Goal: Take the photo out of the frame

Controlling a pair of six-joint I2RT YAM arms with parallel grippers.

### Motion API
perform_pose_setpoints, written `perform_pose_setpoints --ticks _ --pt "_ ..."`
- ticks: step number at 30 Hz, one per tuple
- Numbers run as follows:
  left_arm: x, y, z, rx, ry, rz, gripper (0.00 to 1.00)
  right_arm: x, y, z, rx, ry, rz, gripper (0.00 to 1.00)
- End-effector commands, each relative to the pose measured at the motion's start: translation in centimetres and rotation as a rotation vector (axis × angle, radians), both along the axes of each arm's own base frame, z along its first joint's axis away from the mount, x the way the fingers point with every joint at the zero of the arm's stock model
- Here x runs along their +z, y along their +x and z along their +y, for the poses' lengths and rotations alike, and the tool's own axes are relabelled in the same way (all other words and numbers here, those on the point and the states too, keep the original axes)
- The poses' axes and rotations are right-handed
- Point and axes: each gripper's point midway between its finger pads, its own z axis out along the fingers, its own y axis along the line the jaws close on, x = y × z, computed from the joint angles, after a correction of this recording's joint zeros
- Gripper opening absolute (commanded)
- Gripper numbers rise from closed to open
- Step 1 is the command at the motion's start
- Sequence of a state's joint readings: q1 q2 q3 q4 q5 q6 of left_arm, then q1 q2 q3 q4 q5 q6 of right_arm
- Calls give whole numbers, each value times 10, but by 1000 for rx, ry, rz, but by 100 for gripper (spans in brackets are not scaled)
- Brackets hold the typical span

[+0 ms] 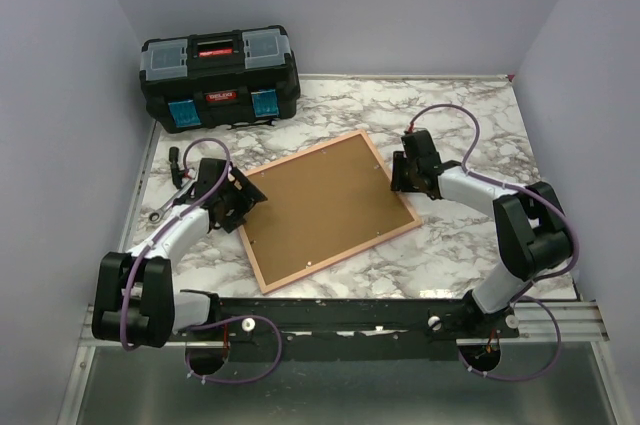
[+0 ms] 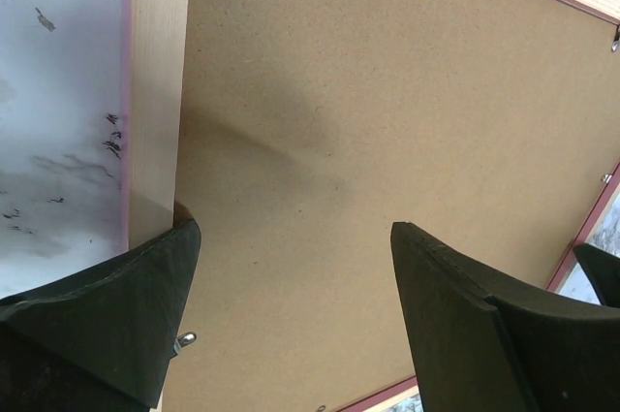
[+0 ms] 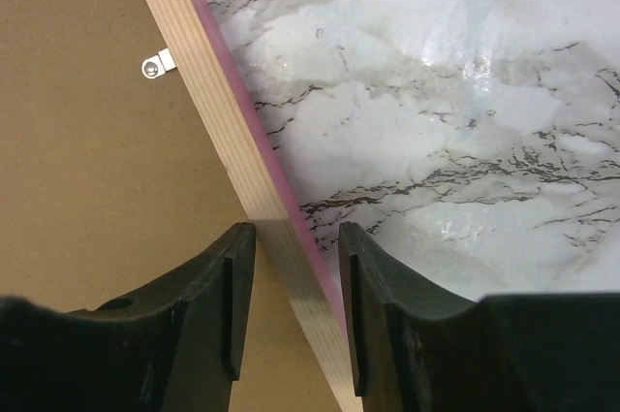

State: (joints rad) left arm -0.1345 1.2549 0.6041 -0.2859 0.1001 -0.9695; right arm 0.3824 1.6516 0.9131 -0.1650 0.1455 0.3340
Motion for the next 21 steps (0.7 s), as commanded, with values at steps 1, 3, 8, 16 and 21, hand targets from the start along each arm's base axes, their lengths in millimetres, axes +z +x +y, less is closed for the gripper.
perform_pose_setpoints --ticks 1,3,8,16,21 --pt "-9 -9 11 -10 41 59 84 -23 -18 -4 -36 18 84 46" --pt "0 -3 11 -37 52 22 83 -27 -23 -4 -41 25 97 48" --pt "29 7 17 -70 109 -89 83 -26 -28 -12 -91 9 108 46" --pt "81 22 32 -71 218 -257 83 -18 -46 -29 -282 30 114 17" --pt "97 33 30 -71 212 -299 83 -24 -71 -37 -400 82 142 7"
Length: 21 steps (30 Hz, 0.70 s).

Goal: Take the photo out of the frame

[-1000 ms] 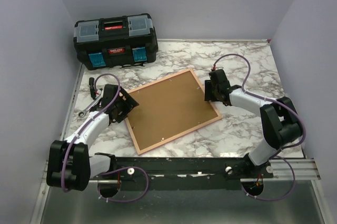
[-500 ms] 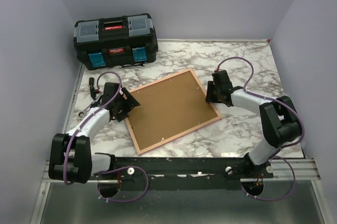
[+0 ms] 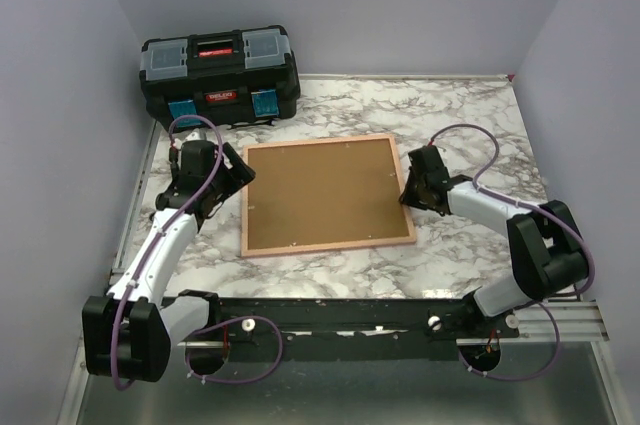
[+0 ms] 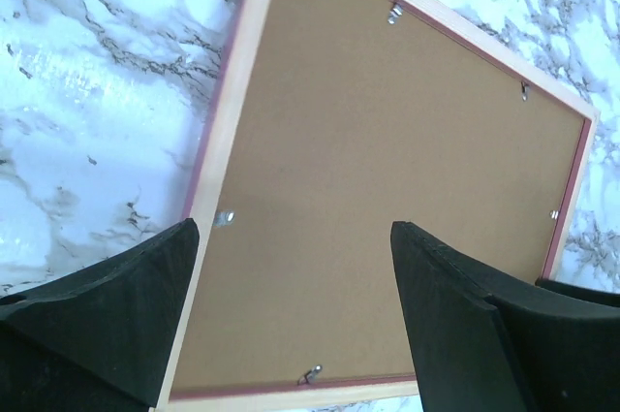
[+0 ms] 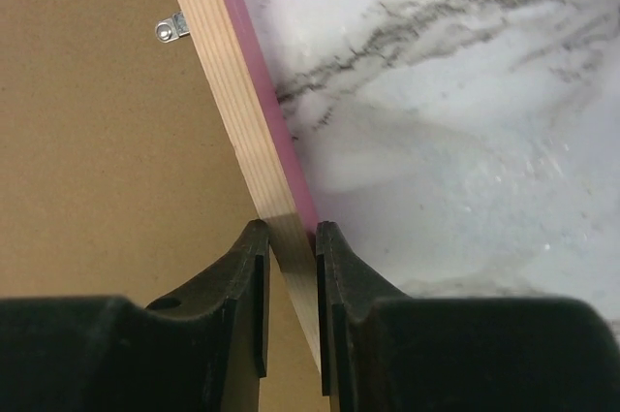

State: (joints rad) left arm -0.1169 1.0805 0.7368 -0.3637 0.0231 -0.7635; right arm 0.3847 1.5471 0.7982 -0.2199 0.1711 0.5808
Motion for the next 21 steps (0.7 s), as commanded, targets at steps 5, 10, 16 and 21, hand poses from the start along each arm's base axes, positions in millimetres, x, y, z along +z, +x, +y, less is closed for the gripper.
perform_pose_setpoints --ticks 5,10,16,21 --pt "14 15 9 25 30 -35 83 -14 -32 -19 -60 -11 55 8" --pt "9 19 13 62 -29 -6 85 -8 -31 -12 44 -4 20 11" --pt "-15 25 73 317 -149 51 86 2 -29 1 130 48 -28 60" --pt "-18 45 108 285 -9 106 85 21 -28 9 175 97 -108 75"
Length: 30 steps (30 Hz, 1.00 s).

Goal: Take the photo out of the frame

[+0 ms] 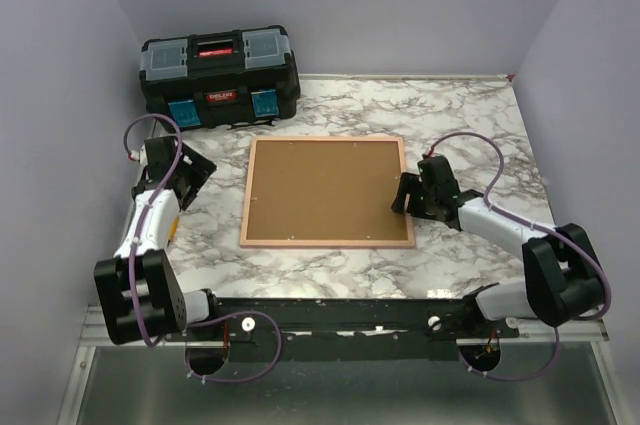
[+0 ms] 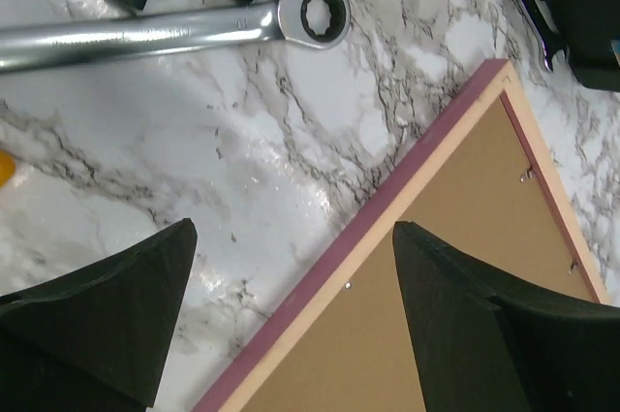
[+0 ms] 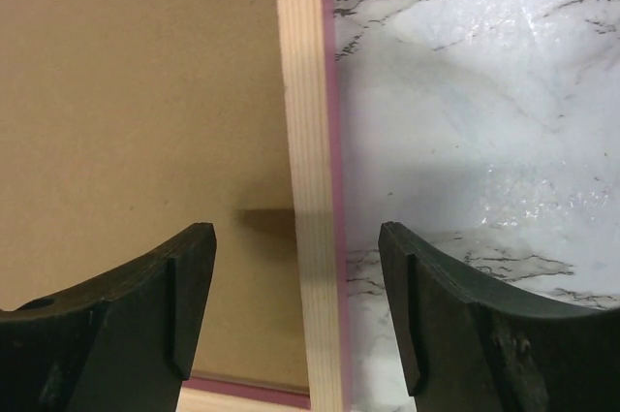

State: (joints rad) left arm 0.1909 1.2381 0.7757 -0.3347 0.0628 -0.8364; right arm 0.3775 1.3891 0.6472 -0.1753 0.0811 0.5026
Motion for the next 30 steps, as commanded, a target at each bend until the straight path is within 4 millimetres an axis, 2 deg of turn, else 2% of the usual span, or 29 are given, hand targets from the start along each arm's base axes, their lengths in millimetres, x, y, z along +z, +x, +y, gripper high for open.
perform_pose_setpoints --ticks 1,3,5,7,14,17,19,23,27,30 --pt "8 25 15 -72 51 17 85 22 4 12 70 68 -86 77" --pt "10 34 15 -119 28 -48 85 29 2 17 93 97 -101 79" --pt "12 33 23 -107 63 -54 86 33 0 20 109 122 -120 81" --pt "17 32 22 -131 125 -65 94 38 -2 23 124 142 -137 82" --pt "8 19 26 -114 302 127 95 53 -11 33 175 215 -191 91" --pt "11 24 12 -150 351 154 98 62 -11 36 196 230 -228 92" --pt "3 21 3 -148 320 180 99 63 -10 38 211 234 -236 92" --pt "-8 4 5 -97 277 253 99 56 -9 37 204 213 -182 91" --pt "-13 -33 42 164 285 408 99 51 -13 36 177 230 -168 92" --pt "-28 -61 54 324 186 502 99 52 -18 38 177 257 -166 92"
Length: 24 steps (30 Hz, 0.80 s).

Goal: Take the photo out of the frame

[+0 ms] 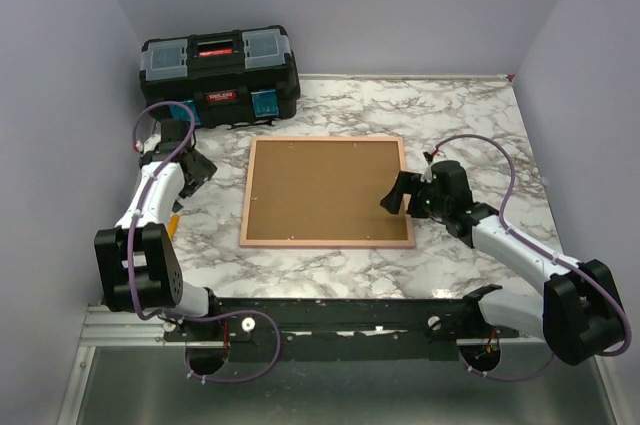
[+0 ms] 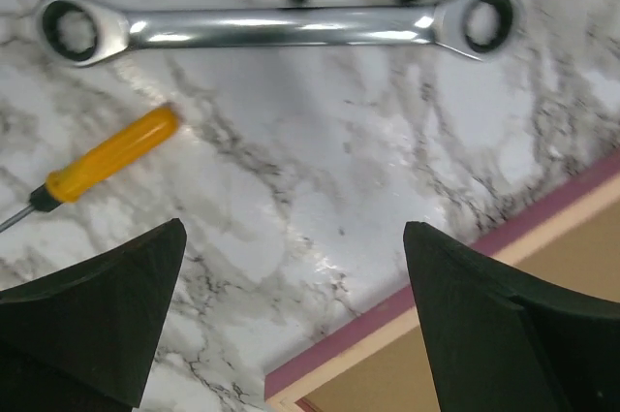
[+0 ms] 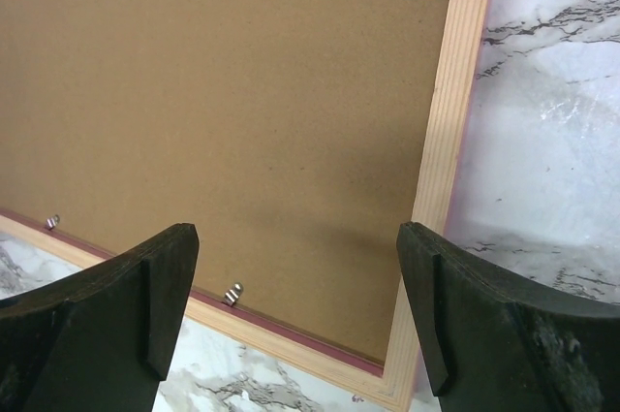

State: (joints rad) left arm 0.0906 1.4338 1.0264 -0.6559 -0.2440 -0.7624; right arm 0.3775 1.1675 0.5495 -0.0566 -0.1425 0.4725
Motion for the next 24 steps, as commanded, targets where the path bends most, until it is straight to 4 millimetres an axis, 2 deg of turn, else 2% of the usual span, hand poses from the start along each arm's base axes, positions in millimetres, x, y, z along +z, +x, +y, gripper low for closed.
perform_pose_setpoints --ticks 1,4,9,13,17,20,24 --pt "-23 -64 34 406 -41 172 99 3 -7 2 5 42 12 92" --pt "-36 -89 36 639 -120 184 99 8 -8 6 34 44 12 92" --pt "-39 -95 41 821 -140 131 99 18 -9 8 60 42 -2 91" --pt "-37 -105 49 956 -172 110 99 14 -15 9 66 62 9 92" --pt "-45 -108 53 1074 -273 -3 99 11 -19 11 75 79 17 92" --pt "-46 -99 61 1114 -341 -101 99 12 -18 12 82 79 15 91" --pt "-46 -96 68 1162 -399 -92 97 10 -18 13 85 77 18 91"
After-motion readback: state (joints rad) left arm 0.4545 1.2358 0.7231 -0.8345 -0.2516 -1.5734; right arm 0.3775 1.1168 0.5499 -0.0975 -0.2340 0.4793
